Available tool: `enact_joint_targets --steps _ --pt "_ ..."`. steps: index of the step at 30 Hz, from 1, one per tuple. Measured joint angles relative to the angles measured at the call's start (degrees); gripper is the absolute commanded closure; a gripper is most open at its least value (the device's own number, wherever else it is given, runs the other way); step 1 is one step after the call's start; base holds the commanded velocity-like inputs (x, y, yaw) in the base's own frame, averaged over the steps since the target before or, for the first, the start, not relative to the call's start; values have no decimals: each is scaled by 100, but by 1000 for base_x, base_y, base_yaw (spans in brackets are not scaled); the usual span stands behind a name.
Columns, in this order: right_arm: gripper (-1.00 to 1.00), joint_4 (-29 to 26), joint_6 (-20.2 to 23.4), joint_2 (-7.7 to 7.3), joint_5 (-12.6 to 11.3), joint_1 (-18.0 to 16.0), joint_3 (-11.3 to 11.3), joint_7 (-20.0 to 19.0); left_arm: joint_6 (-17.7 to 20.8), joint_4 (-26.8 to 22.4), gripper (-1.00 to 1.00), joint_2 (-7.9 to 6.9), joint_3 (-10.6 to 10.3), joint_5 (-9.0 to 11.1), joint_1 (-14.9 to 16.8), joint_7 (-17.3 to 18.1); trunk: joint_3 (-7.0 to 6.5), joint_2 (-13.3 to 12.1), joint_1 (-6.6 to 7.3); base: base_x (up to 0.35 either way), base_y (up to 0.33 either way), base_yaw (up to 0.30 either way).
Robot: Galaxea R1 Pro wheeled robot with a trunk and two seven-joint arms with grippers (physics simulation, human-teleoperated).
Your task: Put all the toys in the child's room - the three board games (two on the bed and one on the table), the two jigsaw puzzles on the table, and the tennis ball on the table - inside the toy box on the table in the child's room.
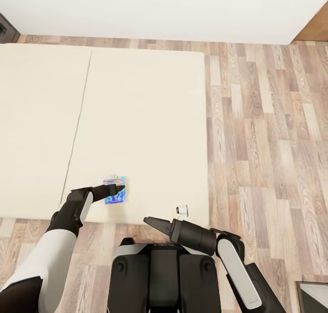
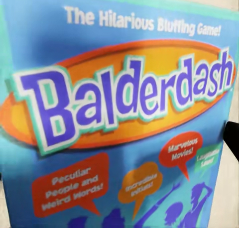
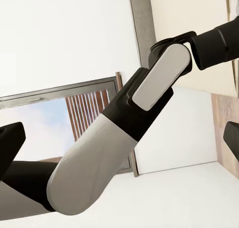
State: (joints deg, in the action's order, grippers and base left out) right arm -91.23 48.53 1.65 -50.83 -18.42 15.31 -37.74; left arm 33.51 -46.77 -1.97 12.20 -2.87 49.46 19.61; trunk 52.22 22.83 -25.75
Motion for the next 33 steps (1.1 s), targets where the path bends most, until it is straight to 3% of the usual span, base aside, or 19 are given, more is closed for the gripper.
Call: enact_joint_targets --steps 33 --pt "-100 0 0 0 0 0 -6 -11 8 0 -100 26 -5 -4 0 0 0 0 0 0 -154 0"
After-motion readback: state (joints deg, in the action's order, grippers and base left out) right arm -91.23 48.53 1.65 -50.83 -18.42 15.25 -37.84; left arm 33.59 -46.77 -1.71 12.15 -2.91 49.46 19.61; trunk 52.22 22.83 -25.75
